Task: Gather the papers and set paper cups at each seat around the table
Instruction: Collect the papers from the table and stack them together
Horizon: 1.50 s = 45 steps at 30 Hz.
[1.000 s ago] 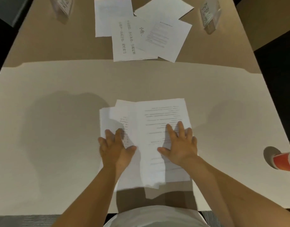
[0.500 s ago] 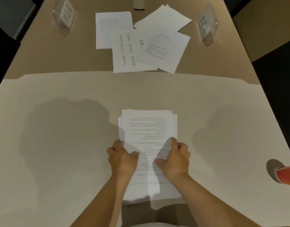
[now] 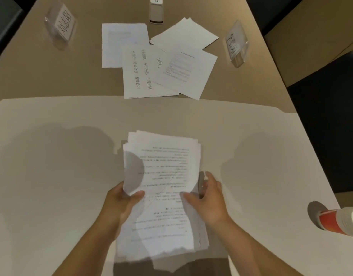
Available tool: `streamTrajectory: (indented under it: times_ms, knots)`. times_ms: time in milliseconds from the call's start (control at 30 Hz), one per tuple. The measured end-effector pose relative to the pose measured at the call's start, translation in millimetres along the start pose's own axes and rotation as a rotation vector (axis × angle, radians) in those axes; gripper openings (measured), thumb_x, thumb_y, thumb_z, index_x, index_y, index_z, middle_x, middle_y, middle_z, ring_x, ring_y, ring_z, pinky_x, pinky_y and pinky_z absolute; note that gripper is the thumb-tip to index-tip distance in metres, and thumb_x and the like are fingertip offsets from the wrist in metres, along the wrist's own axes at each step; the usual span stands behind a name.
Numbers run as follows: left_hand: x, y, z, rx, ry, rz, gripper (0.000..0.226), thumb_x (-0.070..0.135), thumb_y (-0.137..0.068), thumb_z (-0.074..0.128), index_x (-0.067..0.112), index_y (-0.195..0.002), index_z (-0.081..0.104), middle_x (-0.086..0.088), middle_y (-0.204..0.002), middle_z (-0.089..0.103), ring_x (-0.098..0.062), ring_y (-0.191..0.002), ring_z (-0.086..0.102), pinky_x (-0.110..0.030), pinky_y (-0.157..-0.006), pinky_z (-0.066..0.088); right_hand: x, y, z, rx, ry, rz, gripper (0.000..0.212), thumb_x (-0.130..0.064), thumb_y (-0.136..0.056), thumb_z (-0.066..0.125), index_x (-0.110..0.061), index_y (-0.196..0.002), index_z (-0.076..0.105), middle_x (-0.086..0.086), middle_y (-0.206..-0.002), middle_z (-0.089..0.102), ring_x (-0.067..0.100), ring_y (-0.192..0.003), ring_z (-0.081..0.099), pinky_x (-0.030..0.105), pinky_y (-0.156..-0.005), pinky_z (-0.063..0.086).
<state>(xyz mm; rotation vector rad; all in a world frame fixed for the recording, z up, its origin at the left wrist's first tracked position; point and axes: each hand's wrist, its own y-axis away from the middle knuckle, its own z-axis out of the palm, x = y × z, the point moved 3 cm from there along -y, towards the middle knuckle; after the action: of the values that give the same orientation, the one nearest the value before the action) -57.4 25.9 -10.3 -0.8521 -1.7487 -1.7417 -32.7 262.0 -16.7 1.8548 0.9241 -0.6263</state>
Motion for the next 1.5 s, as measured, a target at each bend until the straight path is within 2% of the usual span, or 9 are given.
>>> streamTrajectory:
  times_ms: [133, 233, 500, 733, 867, 1000, 1100, 1300, 1500]
  knots:
    - [20, -1, -14, -0.125, 0.142, 0.087, 0.038, 0.013, -0.081, 0.075, 0.019, -0.118, 0.069, -0.005, -0.114, 0.075, -0.026, -0.105, 0.072, -0.045, -0.092, 0.053, -36, -9, -26, -0.286, -0.369, -0.026, 0.066, -0.02, -0.081, 0.081, -0.025, -0.137, 0.047, -0.008, -0.129, 0.065, 0.008, -0.113, 0.066, 0.03, -0.093, 0.056]
    - [39, -9, -13, -0.104, 0.203, 0.136, 0.039, 0.014, -0.079, 0.076, 0.019, -0.117, 0.069, -0.009, -0.114, 0.075, -0.031, -0.105, 0.071, -0.049, -0.094, 0.053, -63, -8, -29, -0.492, -0.246, -0.128, 0.04, -0.012, -0.091, 0.069, -0.02, -0.13, 0.062, -0.005, -0.125, 0.071, 0.016, -0.116, 0.067, 0.033, -0.096, 0.055]
    - [117, -25, -3, 0.078, 0.181, 0.427, 0.023, 0.004, -0.085, 0.071, 0.023, -0.098, 0.074, 0.002, -0.099, 0.079, -0.017, -0.093, 0.075, -0.031, -0.081, 0.057, -122, -30, -40, -0.115, -0.308, -0.347, 0.026, -0.01, -0.089, 0.07, -0.032, -0.102, 0.074, -0.017, -0.104, 0.077, 0.001, -0.098, 0.072, 0.019, -0.084, 0.057]
    - [113, -39, -2, 0.056, 0.063, 0.446, 0.034, 0.01, -0.076, 0.081, 0.032, -0.101, 0.072, 0.004, -0.103, 0.077, -0.014, -0.097, 0.072, -0.031, -0.081, 0.057, -110, -38, -41, -0.08, -0.367, -0.368, 0.032, 0.0, -0.082, 0.075, -0.02, -0.108, 0.073, -0.002, -0.107, 0.078, 0.014, -0.103, 0.072, 0.026, -0.087, 0.056]
    - [110, -47, 8, 0.064, 0.069, 0.413, 0.024, 0.031, -0.073, 0.078, 0.039, -0.095, 0.071, 0.007, -0.097, 0.076, -0.015, -0.094, 0.071, -0.028, -0.079, 0.055, -107, -42, -29, -0.043, -0.326, -0.345, 0.034, -0.004, -0.087, 0.071, -0.033, -0.104, 0.073, -0.016, -0.102, 0.076, 0.0, -0.097, 0.071, 0.01, -0.077, 0.052]
    - [109, -58, 10, 0.06, 0.16, 0.404, 0.026, 0.02, -0.082, 0.074, 0.025, -0.107, 0.068, 0.006, -0.101, 0.076, -0.012, -0.098, 0.071, -0.023, -0.08, 0.055, -101, -57, -26, 0.013, -0.304, -0.28, 0.023, -0.013, -0.089, 0.07, -0.021, -0.11, 0.073, -0.01, -0.102, 0.078, 0.007, -0.099, 0.072, 0.027, -0.086, 0.055]
    - [114, -64, 9, 0.095, 0.051, 0.357, 0.021, 0.003, -0.091, 0.065, 0.02, -0.103, 0.066, 0.011, -0.095, 0.076, -0.011, -0.091, 0.072, -0.022, -0.075, 0.057, -100, -69, -27, -0.05, -0.261, -0.187, 0.016, -0.016, -0.092, 0.067, -0.022, -0.104, 0.074, -0.014, -0.096, 0.079, 0.007, -0.093, 0.074, 0.018, -0.073, 0.057]
    - [134, -102, 8, 0.047, -0.129, 0.331, 0.021, 0.031, -0.098, 0.054, 0.015, -0.093, 0.066, -0.006, -0.086, 0.07, -0.018, -0.082, 0.064, -0.035, -0.077, 0.05, -101, -104, -42, -0.092, -0.305, -0.035, 0.018, -0.007, -0.092, 0.064, -0.016, -0.104, 0.075, -0.002, -0.1, 0.08, 0.018, -0.094, 0.076, 0.042, -0.087, 0.059]
    - [179, -180, 24, 0.226, -0.666, 0.48, 0.038, 0.025, -0.104, 0.04, 0.022, -0.141, 0.047, 0.004, -0.147, 0.049, -0.016, -0.131, 0.049, -0.035, -0.111, 0.041, -100, -162, -66, -0.066, -0.26, 0.034, 0.01, -0.007, -0.091, 0.066, -0.011, -0.095, 0.074, 0.005, -0.09, 0.08, 0.012, -0.074, 0.076, 0.023, -0.059, 0.057]
